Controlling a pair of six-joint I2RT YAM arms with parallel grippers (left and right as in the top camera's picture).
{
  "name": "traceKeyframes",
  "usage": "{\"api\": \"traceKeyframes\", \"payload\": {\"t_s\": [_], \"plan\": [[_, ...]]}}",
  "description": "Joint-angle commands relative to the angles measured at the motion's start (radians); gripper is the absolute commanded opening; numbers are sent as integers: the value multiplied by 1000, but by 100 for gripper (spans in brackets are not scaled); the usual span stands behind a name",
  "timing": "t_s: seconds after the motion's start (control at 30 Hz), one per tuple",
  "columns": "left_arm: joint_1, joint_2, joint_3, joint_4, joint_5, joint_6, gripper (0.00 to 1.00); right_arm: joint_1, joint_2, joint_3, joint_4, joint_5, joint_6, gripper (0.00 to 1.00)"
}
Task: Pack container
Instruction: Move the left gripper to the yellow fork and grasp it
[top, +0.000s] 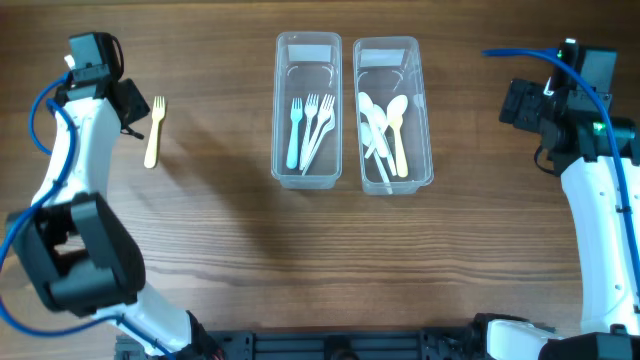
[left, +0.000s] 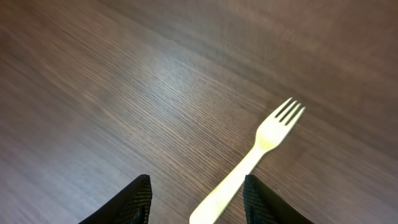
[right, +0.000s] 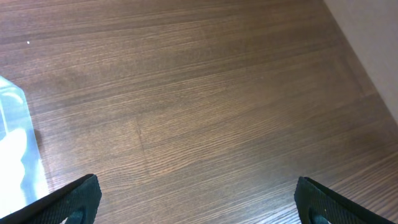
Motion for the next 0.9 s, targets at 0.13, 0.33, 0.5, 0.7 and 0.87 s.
{"api": "traceKeyframes", "payload": {"t_s": [0.13, 0.33, 0.5, 0.7, 0.87], "plan": [[4, 180, 4, 64, 92, 204, 55, 2, -3, 10, 0, 13, -5, 100], [4, 245, 4, 100, 152, 235, 56, 2, -3, 10, 0, 13, -5, 100], [4, 260, 4, 113, 159, 261, 56, 2, -3, 10, 0, 13, -5, 100], [4, 261, 4, 121, 176, 267, 52, 2, -2, 10, 0, 13, -5, 100], [4, 261, 4, 124, 229, 286, 47, 2, -3, 10, 0, 13, -5, 100]]}}
